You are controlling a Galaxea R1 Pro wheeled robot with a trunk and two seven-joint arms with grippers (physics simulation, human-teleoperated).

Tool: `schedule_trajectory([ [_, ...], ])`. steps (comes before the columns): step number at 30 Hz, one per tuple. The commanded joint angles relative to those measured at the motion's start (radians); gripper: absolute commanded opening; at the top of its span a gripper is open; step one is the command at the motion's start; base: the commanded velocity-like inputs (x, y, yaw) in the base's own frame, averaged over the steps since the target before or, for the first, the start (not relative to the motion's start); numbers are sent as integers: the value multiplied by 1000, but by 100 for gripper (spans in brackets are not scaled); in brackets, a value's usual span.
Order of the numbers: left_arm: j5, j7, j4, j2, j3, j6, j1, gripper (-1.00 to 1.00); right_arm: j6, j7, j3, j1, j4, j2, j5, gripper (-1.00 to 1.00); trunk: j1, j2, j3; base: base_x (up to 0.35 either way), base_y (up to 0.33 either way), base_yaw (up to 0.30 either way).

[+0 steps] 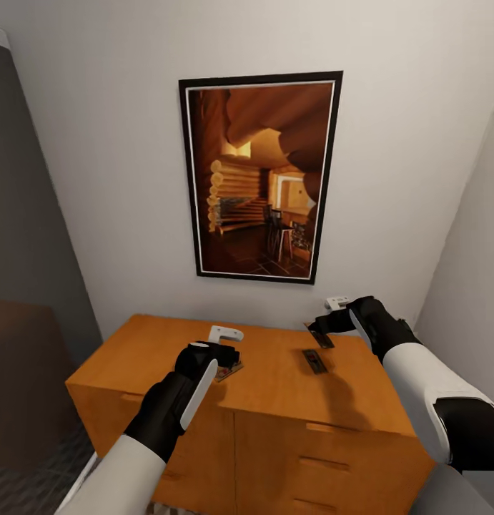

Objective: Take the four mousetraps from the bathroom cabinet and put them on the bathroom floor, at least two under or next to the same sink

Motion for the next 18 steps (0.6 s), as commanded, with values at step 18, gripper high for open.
schedule_trajectory([
  [18, 10, 15, -11, 0, 7, 4, -1, 100, 0, 12, 4, -1, -1, -1, 10, -100, 1, -2, 0, 0, 0, -55],
])
